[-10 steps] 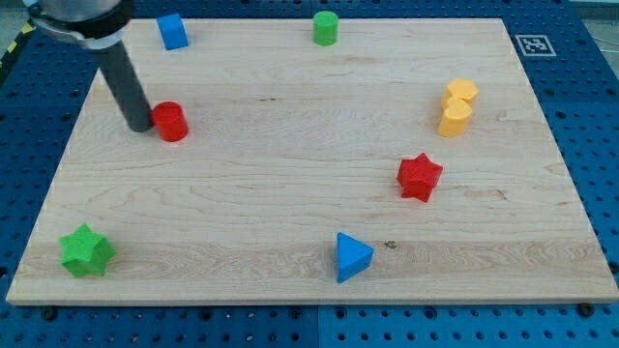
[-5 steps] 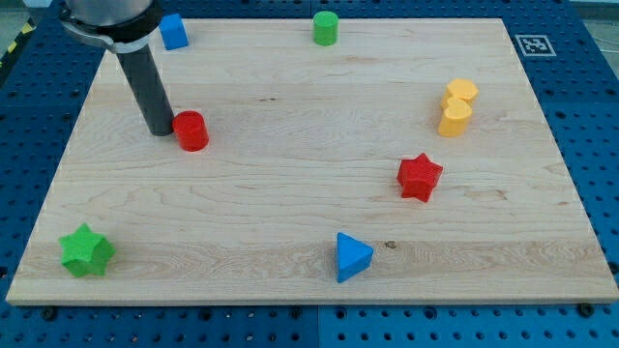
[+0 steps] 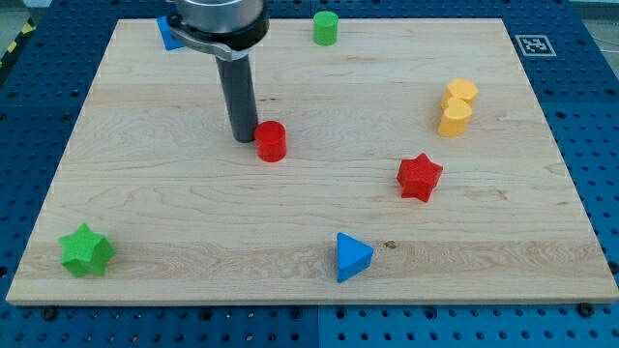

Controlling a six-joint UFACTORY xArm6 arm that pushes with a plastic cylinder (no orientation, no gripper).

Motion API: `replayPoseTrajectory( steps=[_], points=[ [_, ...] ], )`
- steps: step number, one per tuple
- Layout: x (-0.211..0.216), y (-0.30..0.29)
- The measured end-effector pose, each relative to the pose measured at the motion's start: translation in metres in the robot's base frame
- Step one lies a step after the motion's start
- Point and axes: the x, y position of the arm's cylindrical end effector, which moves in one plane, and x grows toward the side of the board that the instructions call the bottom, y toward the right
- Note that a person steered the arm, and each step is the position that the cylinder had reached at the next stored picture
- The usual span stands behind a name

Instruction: Push the red circle towards the red star

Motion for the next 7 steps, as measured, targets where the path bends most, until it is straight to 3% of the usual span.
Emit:
replayPoseTrajectory(
  steps=[2, 7],
  points=[
    [0.022, 0.013],
    [0.024, 0.107]
  ],
)
